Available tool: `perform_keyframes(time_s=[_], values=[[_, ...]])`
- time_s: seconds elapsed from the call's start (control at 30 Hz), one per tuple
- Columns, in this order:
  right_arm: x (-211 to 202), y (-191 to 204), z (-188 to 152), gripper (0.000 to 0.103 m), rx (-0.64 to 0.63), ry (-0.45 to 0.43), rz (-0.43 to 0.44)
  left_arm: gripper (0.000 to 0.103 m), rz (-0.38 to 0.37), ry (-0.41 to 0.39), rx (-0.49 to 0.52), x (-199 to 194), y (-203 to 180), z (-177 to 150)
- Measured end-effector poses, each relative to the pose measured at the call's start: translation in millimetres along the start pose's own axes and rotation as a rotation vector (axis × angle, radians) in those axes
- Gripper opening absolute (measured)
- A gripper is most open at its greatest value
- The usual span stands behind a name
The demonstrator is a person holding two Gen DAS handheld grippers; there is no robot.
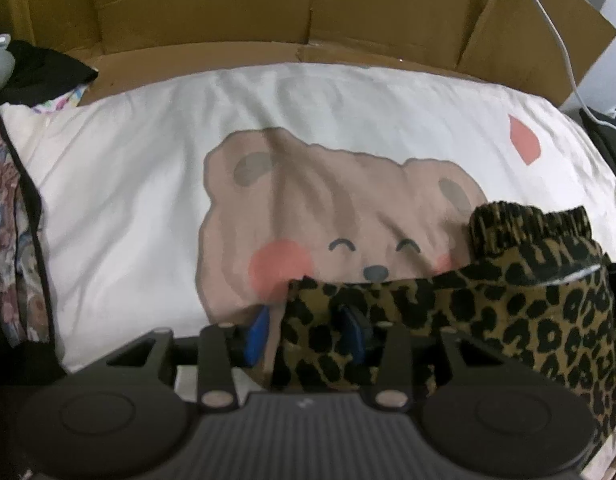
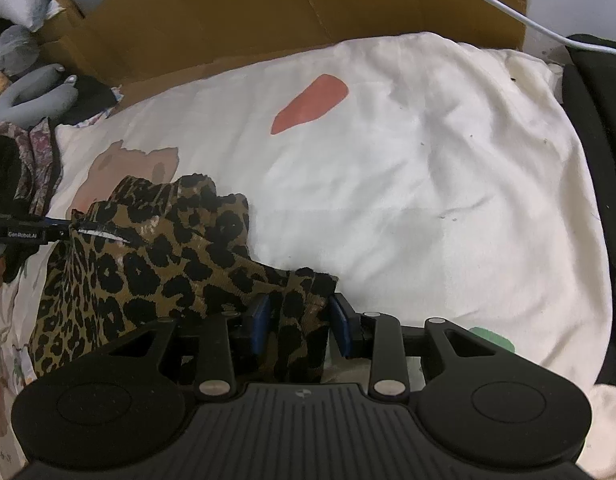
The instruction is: Fold clothes
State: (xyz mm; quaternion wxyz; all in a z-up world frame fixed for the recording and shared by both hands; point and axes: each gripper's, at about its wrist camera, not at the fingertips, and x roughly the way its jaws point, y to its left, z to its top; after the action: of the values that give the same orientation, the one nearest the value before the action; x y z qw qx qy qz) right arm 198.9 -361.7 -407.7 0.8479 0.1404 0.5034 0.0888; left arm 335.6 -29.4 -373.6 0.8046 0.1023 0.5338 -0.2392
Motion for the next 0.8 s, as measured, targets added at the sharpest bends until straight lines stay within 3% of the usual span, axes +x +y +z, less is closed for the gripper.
perform_keyframes(time_s=[0.2,0.5,0.57,0.8], values=[[-1.0,9.0,-0.8,0.041,0.011,0.006,-0.06,0.043,0.015,-0.01,0.02,1.4,-5.7,-0.6],[-4.4,10.4,-4.0,0.045,0.043,0.01,-0.095,0.025,-0.038,-0.016,0.02,2.6,-2.3,-3.6],[-4.2,11.3,-4.3,0.045,0.046,0.007,-0.103,0.017,-0.05,-0.022,0.008,1.9,-1.3,-5.1],[2.5,-0.4,4.2,0.046,0.091,0.007,-0.046,0.013,-0.06,-0.029,-0.006,1.6,-1.2,-6.1]])
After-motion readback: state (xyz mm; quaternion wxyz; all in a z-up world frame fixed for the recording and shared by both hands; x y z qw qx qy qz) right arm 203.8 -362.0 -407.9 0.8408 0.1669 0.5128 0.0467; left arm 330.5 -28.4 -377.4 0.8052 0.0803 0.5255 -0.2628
